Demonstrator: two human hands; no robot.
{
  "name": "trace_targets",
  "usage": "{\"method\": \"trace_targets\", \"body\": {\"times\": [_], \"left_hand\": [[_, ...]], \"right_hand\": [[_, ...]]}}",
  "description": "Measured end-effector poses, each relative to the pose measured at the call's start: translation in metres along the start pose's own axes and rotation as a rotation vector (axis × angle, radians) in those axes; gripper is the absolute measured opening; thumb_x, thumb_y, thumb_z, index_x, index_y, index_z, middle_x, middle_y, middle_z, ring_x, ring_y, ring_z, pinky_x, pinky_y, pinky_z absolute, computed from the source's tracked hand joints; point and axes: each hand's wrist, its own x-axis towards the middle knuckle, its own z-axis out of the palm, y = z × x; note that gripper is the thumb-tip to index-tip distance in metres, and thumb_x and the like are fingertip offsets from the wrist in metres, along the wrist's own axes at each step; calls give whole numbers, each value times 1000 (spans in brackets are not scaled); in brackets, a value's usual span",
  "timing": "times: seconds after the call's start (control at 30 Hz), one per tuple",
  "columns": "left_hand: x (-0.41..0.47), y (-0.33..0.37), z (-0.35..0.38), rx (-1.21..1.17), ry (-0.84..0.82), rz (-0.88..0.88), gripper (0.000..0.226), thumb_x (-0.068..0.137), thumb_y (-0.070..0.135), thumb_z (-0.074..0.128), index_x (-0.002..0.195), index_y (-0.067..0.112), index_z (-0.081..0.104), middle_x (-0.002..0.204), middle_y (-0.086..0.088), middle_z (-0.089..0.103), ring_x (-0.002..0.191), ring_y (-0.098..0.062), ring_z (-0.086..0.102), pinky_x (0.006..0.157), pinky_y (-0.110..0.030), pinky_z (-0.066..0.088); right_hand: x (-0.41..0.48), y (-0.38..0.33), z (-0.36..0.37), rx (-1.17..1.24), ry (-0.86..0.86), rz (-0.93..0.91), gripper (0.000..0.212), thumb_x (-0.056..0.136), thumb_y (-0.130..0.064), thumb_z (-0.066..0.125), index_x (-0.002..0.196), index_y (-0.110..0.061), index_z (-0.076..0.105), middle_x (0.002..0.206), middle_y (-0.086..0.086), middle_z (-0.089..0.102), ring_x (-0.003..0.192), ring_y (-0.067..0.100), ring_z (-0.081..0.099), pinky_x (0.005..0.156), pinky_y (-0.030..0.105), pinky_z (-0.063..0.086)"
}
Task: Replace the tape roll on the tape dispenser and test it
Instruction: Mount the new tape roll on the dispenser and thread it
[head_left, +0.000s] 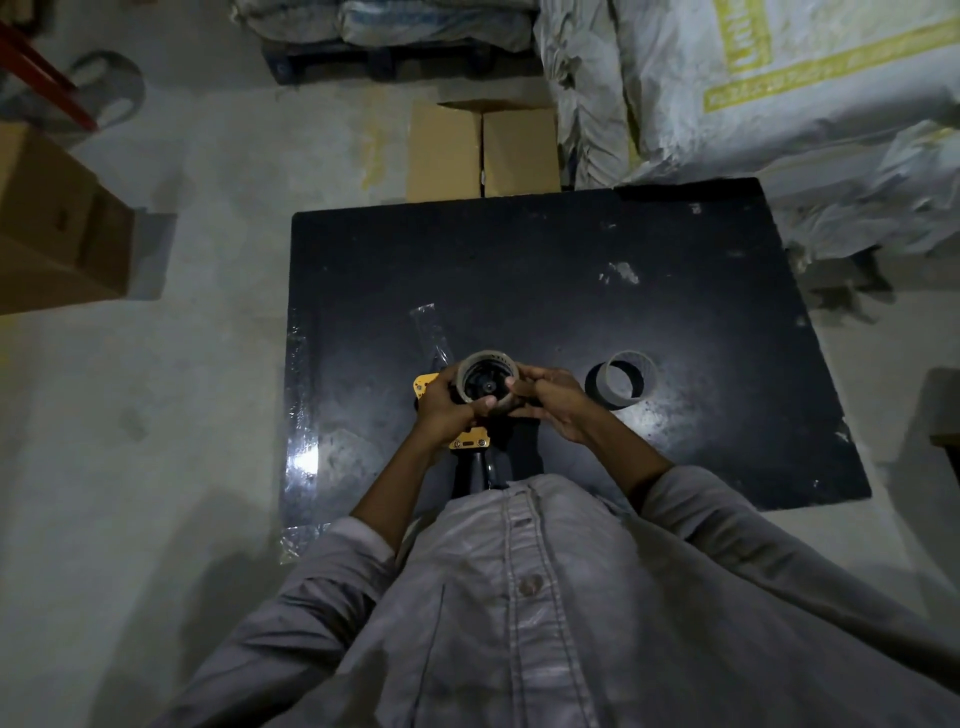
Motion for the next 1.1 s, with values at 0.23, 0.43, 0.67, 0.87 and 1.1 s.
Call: {"method": "trace_targets", "body": {"times": [0.23,0.43,0.67,0.87,1.1], "left_hand": [[-2,-1,-3,-38,0,-16,72,93,-8,83,158,8,55,150,-23,66,141,-45,65,106,-58,62],[-3,-1,0,96,26,10,73,92,2,87,156,15,55,148,-12,68,140,-35,66,115,-62,57],[-4,-4,2,127,21,69,71,92,-1,86,155,9,55,150,-13,67,144,-33,63,123,-56,52],[-7,-3,2,152,22,98,72,92,-1,87,155,8,54,150,-13,67,144,-32,63,125,-52,51],[-9,2,-2,239,6,119,69,92,7,89,155,9,59,147,-12,71,141,-30,66,123,-50,53]], "right_hand": [[-2,-2,2,-21,-26,8,52,111,-6,67,161,0,56,155,26,66,149,42,62,127,60,49],[-7,8,10,15,56,-19,53,112,-2,63,164,1,52,158,24,64,150,43,61,128,60,48],[-12,9,17,-28,85,-34,52,113,0,59,165,2,50,158,28,62,150,44,60,127,57,50],[-16,9,20,-60,93,-46,52,114,0,58,165,1,50,157,30,62,150,45,60,126,58,50],[-24,1,19,-73,58,-42,48,115,-5,57,163,-7,56,157,22,65,149,38,63,126,57,51]]}}
